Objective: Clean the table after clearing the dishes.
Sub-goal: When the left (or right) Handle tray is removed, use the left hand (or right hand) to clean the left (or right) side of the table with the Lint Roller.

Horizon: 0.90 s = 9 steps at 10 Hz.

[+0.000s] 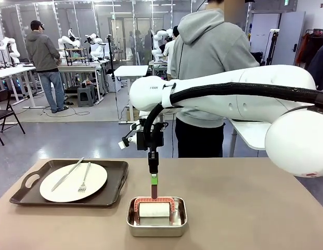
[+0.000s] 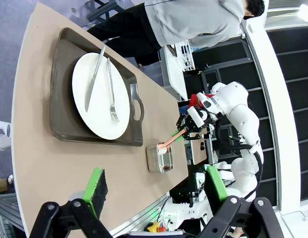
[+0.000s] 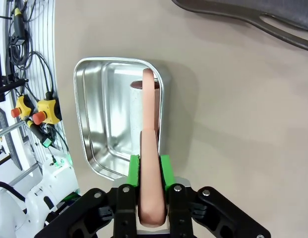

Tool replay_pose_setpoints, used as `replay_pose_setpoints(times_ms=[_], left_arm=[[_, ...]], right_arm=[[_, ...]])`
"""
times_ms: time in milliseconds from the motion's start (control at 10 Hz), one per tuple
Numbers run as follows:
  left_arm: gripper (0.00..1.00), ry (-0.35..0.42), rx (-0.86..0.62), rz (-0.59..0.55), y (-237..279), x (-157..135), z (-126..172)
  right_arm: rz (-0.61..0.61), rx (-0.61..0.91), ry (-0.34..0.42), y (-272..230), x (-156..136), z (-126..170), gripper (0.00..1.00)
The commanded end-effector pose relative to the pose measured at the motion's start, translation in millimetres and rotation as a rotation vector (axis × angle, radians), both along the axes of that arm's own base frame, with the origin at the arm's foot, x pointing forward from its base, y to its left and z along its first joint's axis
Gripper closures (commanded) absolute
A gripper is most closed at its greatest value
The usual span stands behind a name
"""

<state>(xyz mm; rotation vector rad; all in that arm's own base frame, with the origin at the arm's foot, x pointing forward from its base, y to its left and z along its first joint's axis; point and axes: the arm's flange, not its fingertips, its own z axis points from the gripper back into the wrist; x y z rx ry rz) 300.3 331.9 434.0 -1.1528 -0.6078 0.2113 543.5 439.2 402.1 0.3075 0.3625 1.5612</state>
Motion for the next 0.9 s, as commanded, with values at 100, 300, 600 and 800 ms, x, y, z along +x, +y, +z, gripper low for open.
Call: replay_pose_setpoints(times_ms=[100, 300, 600, 800], left_arm=[[0.00, -0.002, 0.004, -0.013, 2, -4, 4], [0.00, -0.002, 0.004, -0.013, 2, -4, 4], [0.00, -0.002, 0.004, -0.013, 2, -4, 4], [0.00, -0.002, 0.004, -0.013, 2, -4, 4]], right_arm=[[-0.051, -0.070, -0.039, -9, -14, 48, 0.95], [-0.081, -0.084, -0.103, -19, -19, 83, 0.87], [-0.067, -0.043, -0.098, -21, -16, 90, 0.87], [-0.067, -0.043, -0.098, -21, -16, 90, 0.87]])
